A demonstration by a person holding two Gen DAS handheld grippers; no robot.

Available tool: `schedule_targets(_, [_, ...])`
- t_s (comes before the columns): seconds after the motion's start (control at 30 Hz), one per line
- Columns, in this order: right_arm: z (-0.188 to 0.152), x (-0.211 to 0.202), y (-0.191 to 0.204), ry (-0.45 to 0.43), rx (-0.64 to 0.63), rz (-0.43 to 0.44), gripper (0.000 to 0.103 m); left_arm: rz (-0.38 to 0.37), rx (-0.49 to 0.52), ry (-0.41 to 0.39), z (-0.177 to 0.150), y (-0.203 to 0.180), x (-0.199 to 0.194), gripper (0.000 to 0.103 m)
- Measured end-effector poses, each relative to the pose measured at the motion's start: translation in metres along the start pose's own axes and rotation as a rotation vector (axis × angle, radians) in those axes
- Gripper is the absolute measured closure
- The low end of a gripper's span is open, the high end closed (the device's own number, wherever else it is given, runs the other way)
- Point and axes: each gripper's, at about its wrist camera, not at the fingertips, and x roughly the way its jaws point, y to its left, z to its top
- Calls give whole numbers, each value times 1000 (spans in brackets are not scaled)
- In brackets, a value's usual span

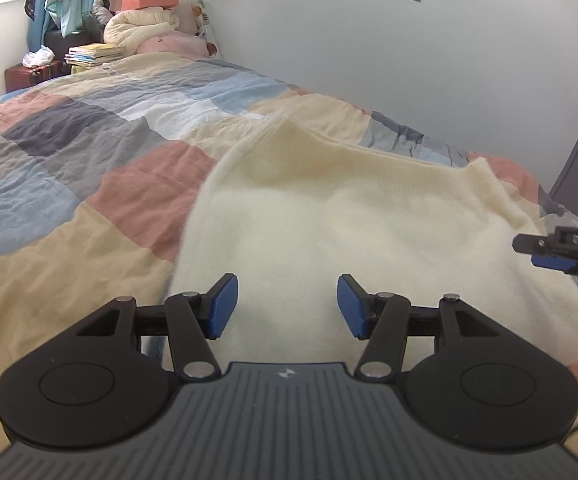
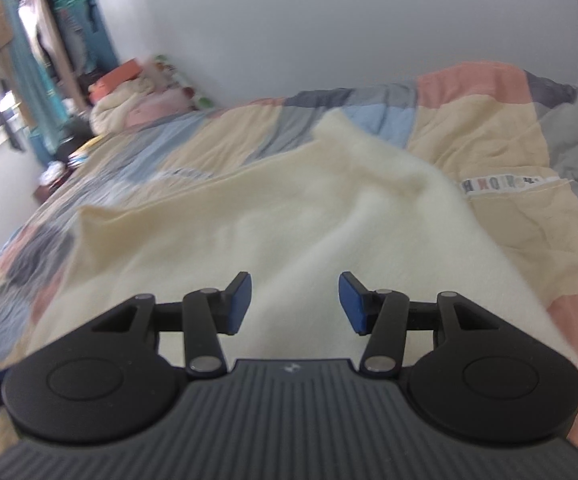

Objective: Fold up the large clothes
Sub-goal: 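Move both open grippers over the folded sweater to its folded edge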

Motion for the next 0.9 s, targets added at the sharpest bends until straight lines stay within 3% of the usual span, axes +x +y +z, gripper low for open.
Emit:
schedule_targets(0.4, [-35,-30,29,62,-89,55,51,1,26,-50,2,-20,-6,42])
schedule_targets(0.6, [-40,-10,41,115,-155,41,51,-19,29,74,-9,-8,30,41])
schedule_targets(0.77, [-45,7,36,168,-130,32,49,-26,43,95,-12,-7,39,39])
schedule_targets(0.9, [-48,7,37,161,-112,21,48,-36,44,84,-13,-5,39,37])
